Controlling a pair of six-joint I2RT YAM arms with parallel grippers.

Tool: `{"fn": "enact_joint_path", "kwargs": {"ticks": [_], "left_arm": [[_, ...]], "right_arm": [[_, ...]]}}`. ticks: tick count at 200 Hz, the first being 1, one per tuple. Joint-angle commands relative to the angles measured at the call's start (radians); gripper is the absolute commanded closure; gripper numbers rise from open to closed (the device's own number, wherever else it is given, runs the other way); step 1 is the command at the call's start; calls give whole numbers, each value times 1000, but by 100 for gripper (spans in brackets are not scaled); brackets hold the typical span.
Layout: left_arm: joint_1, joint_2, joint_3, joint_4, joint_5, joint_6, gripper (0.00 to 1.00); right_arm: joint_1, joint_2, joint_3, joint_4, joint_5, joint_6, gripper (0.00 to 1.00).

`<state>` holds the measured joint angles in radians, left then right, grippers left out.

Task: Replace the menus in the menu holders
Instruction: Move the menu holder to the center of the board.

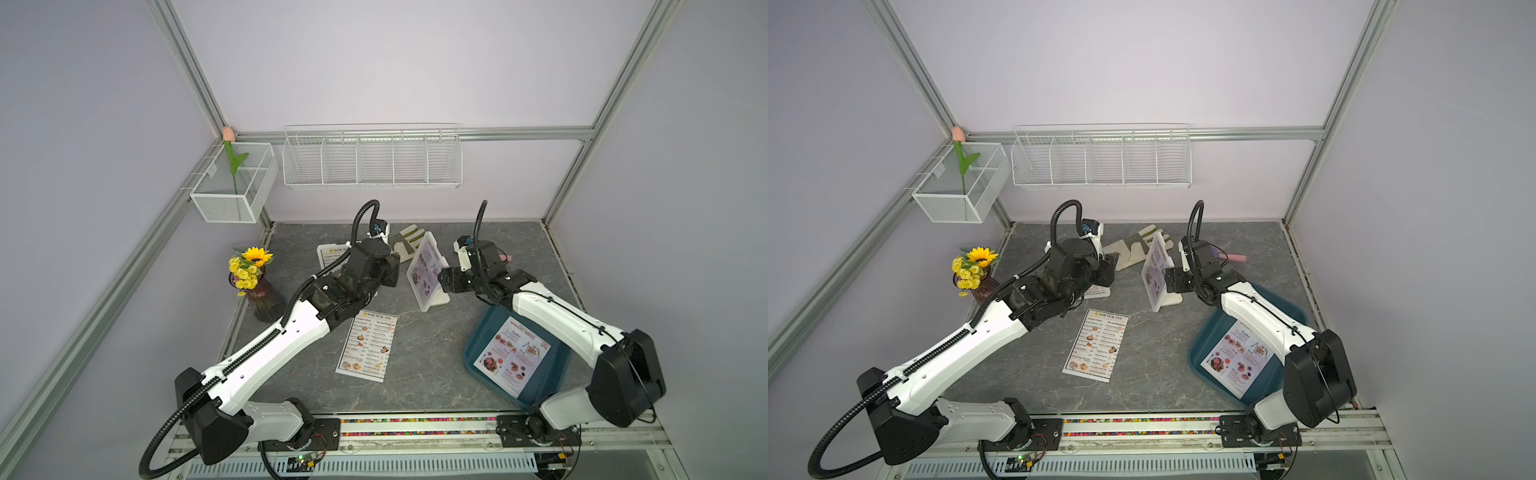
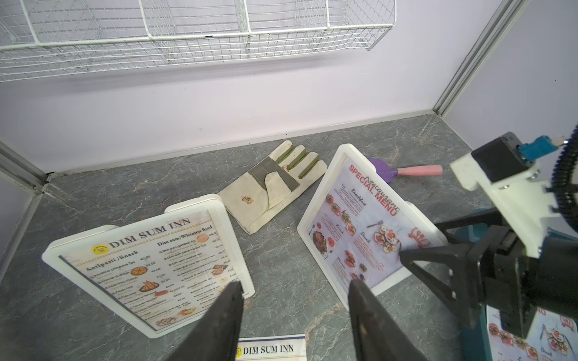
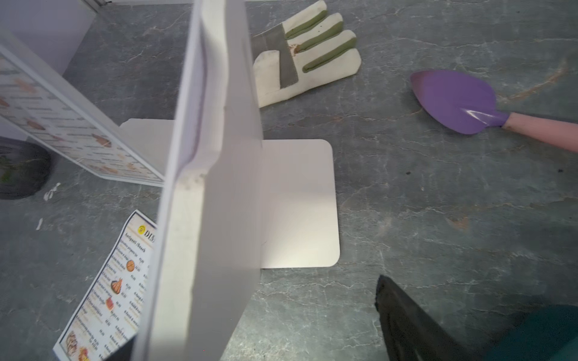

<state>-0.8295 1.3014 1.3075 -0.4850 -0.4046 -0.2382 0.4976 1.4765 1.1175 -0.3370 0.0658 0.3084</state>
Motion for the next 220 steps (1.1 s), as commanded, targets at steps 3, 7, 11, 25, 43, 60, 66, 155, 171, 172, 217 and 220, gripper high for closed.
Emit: {"fn": "enact_joint_path", "kwargs": {"ticks": [3, 7, 11, 25, 43, 60, 66, 155, 171, 172, 217, 220], "left_arm": [[6, -21, -4, -7, -19, -7, 44], [6, -21, -3, -7, -19, -7, 44], [6, -20, -3, -6, -19, -6, 44], [6, -16, 0, -4, -16, -7, 44], [6, -14, 1, -3, -13, -10, 44], [6, -16, -1, -5, -10, -13, 43], [6, -17, -3, -5, -7, -14, 43], [13, -32, -62, -99, 19, -67, 41], [17, -26, -77, -120, 11, -108, 40], [17, -26, -78, -120, 11, -109, 40], [17, -27, -114, -107, 20, -130, 40], [17, -27, -114, -107, 21, -130, 40]], "right_arm": [[-39, 11, 17, 27, 48, -54, 13], [-46, 14, 24, 23, 48, -65, 13], [-51, 17, 30, 19, 48, -75, 13], [-75, 32, 55, 5, 53, -97, 12], [-100, 48, 77, -3, 75, -120, 11], [-128, 54, 82, -5, 103, -127, 11], [-140, 56, 82, -4, 105, -125, 11], [-33, -85, 39, -114, 196, 35, 25], [39, -126, 0, -118, 235, 122, 35], [44, -129, -3, -115, 235, 127, 35], [176, -14, -42, 63, 281, 314, 57], [179, 4, -36, 73, 288, 319, 59]]}}
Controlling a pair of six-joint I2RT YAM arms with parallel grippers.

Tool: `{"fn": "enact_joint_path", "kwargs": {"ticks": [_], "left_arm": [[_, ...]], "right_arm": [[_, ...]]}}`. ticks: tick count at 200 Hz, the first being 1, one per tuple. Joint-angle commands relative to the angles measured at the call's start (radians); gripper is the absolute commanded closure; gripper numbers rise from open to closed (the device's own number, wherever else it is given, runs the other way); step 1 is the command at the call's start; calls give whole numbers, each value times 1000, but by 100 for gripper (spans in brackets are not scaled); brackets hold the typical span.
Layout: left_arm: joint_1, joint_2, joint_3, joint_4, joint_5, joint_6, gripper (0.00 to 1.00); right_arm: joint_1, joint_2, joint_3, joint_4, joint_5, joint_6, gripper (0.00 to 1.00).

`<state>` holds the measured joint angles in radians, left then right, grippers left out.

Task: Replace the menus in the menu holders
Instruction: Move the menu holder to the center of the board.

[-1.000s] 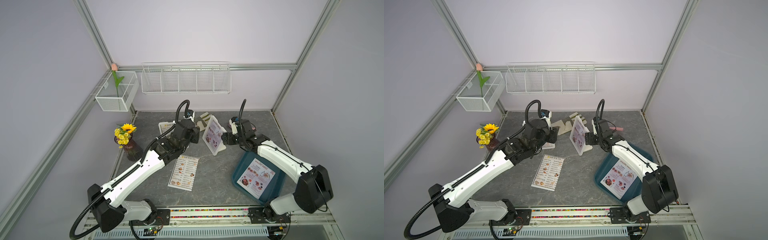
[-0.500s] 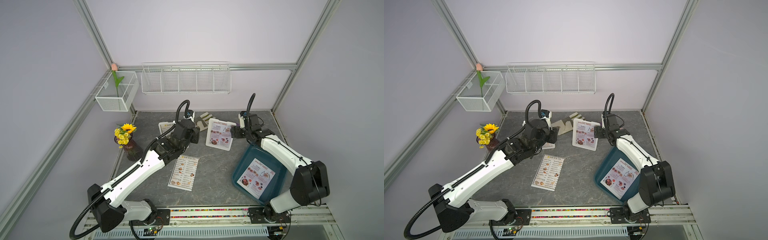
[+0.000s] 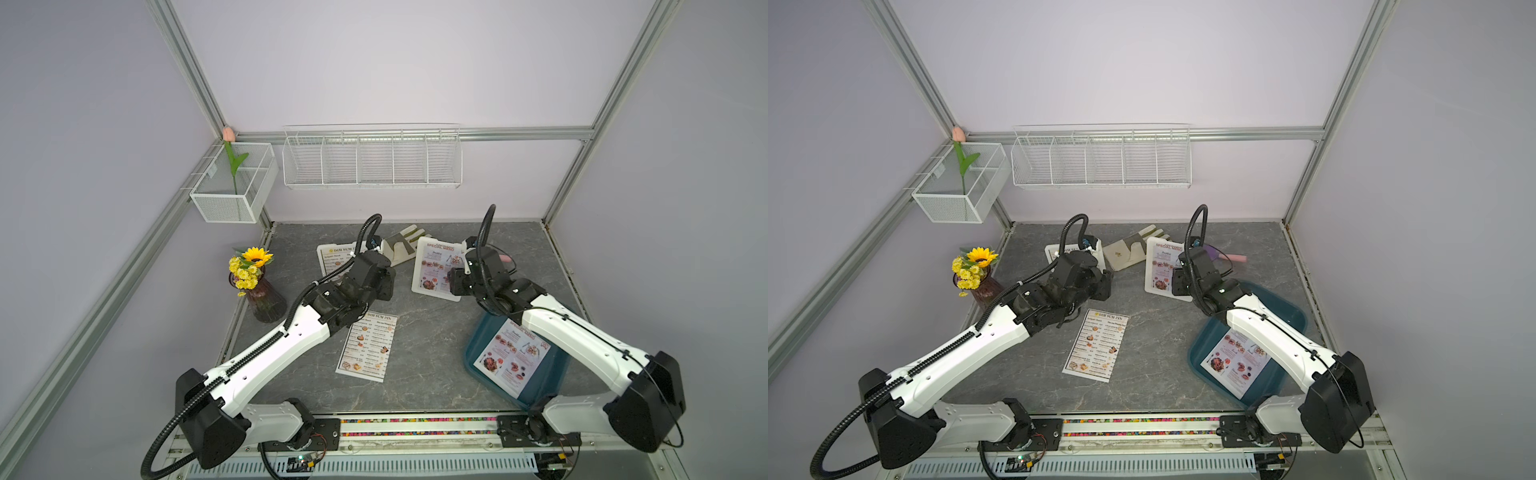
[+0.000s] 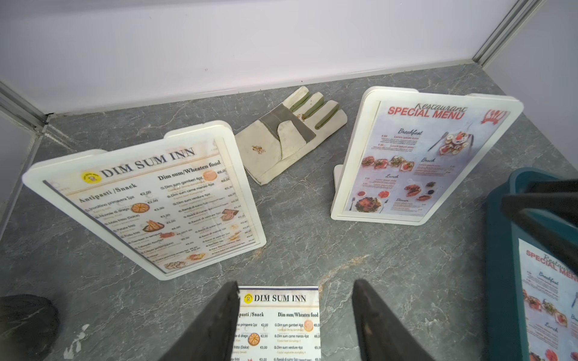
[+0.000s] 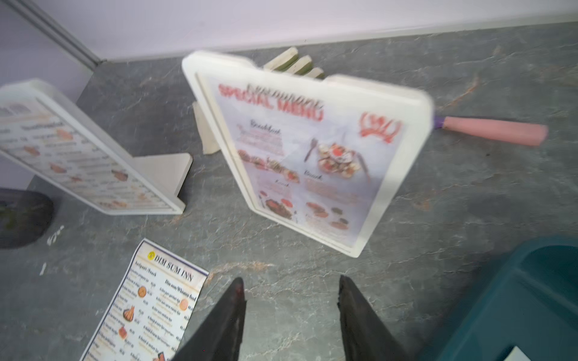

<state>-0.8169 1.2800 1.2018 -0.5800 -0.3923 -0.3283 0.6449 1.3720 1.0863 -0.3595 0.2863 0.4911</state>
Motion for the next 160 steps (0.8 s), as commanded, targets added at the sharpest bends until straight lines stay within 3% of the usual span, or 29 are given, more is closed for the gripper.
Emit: {"fn": "enact_joint_path", "kwargs": {"ticks": [1, 75, 160], "left_arm": [[4, -5, -8, -12, 9, -40, 40], [4, -60, -33, -39, -37, -32, 40], [4, -66, -30, -34, -60, -25, 40]], "right_arm": [[33, 114, -3, 99, 70, 138, 59], [48, 398, 80, 244, 200, 136, 67], [-8, 505, 115, 275, 230, 67, 66]]}}
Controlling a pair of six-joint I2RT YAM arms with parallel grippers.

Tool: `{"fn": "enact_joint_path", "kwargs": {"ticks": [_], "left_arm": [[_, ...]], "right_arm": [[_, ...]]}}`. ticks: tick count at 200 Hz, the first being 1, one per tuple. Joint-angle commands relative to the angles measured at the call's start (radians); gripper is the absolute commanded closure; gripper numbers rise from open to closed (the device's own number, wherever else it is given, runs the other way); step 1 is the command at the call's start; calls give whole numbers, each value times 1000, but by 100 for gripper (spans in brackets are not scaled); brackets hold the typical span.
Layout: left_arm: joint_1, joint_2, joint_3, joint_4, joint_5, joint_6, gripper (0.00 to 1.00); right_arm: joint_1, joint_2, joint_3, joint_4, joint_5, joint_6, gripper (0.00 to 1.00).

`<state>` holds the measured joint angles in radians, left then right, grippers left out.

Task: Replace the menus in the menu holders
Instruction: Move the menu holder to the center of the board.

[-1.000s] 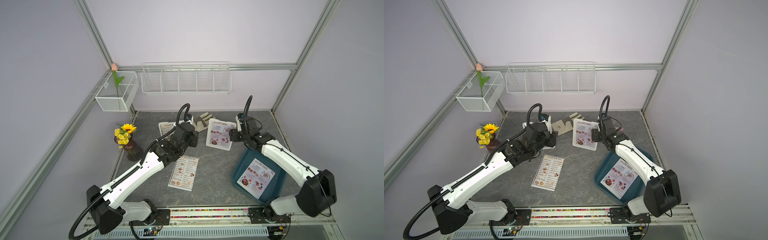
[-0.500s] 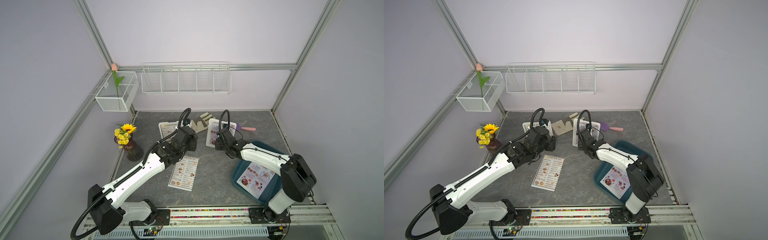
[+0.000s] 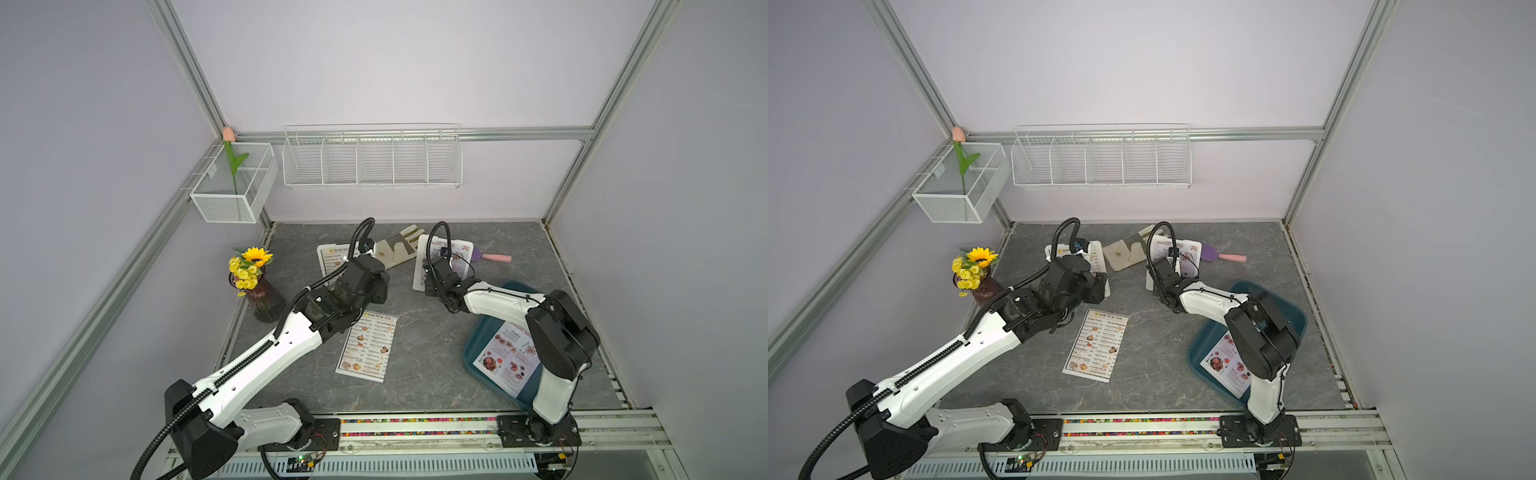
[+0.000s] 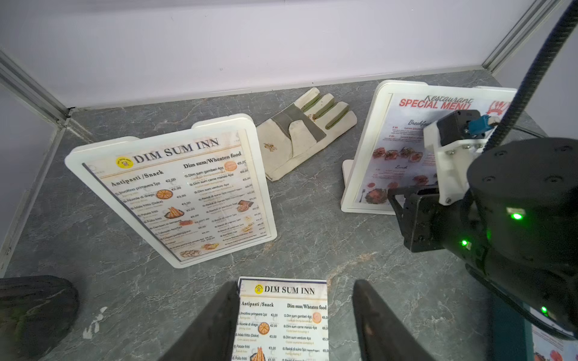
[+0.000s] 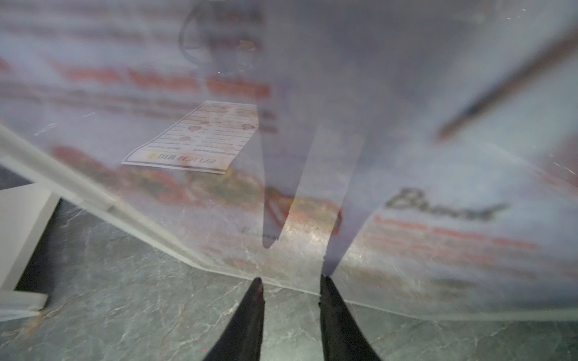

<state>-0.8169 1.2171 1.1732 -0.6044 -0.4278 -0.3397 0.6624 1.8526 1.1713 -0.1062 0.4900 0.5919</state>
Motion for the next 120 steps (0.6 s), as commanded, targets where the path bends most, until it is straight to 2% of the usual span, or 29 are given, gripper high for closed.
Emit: {"fn": "enact_joint_path", "kwargs": {"ticks": [1, 120], "left_arm": [[4, -2, -2, -10, -25, -13, 40], [10, 52, 32, 1, -29, -4, 39]], "right_arm": [[-26, 26, 31, 23, 27, -34, 67], [-104, 111, 90, 58, -34, -101, 67]]}}
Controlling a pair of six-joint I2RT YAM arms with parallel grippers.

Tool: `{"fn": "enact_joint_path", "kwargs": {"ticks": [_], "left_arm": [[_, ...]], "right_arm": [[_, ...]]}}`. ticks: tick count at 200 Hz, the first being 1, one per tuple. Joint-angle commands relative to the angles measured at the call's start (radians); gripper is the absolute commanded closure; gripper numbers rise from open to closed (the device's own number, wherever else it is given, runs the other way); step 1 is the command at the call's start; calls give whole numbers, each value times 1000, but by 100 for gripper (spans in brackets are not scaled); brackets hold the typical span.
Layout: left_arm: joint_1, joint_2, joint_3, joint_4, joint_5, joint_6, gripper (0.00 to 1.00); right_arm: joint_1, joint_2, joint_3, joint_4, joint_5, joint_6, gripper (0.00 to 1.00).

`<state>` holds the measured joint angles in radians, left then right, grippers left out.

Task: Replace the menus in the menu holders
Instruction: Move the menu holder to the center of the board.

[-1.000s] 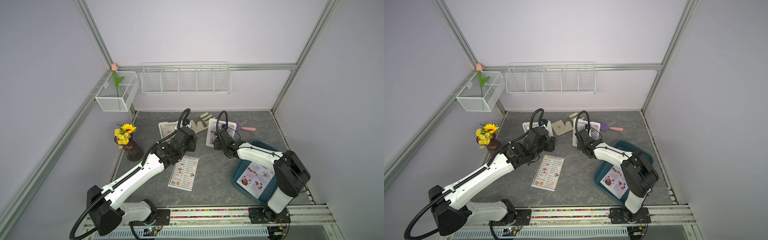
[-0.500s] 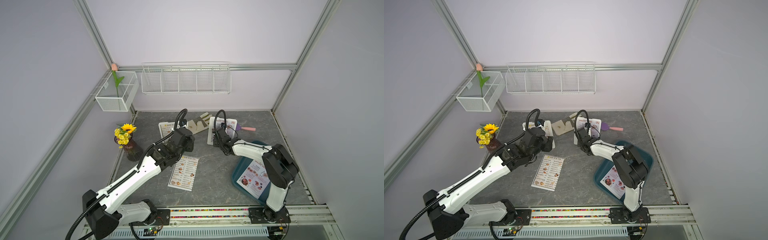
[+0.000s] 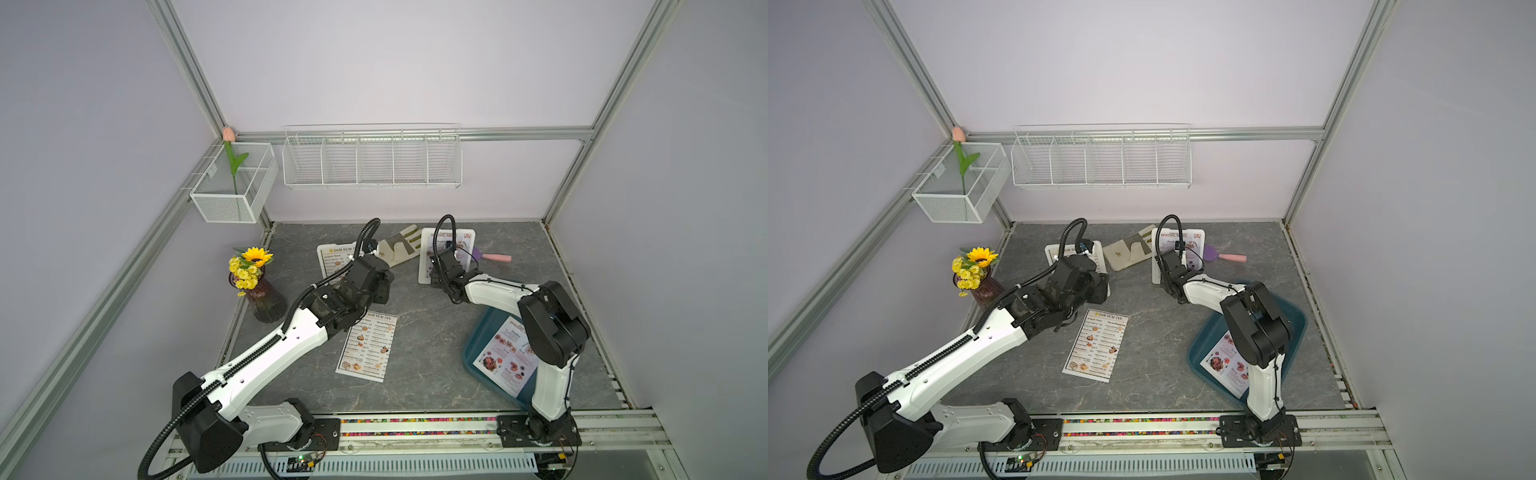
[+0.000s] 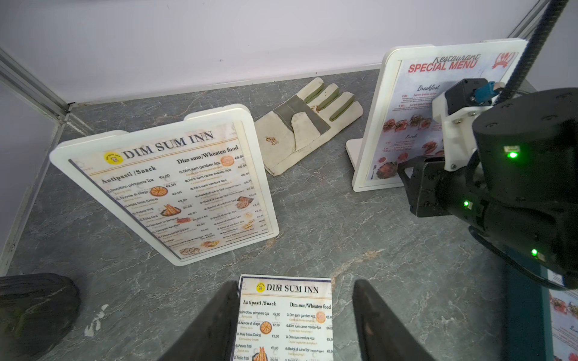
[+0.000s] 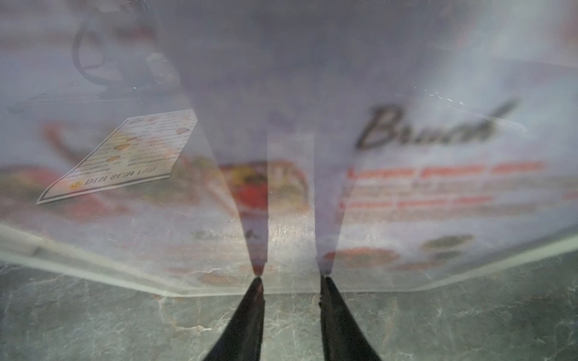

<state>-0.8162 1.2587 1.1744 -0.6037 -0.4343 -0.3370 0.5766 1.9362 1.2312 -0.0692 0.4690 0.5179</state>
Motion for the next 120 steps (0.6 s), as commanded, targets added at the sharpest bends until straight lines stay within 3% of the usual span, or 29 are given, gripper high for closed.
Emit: {"fn": "enact_joint_path", "kwargs": {"ticks": [1, 70, 104, 120], "left_arm": [[9, 10, 31, 0, -23, -7, 40], [28, -16, 41, -25, -35, -8, 39], [75, -59, 72, -117, -41, -22, 39], [138, -88, 74, -157, -8, -36, 38]], "right_arm": [[-18, 28, 31, 21, -13, -29, 67], [-25, -21, 11, 38, -76, -107, 62], [80, -184, -72, 92, -263, -212, 41], [111, -220, -90, 141, -430, -258, 29]]}}
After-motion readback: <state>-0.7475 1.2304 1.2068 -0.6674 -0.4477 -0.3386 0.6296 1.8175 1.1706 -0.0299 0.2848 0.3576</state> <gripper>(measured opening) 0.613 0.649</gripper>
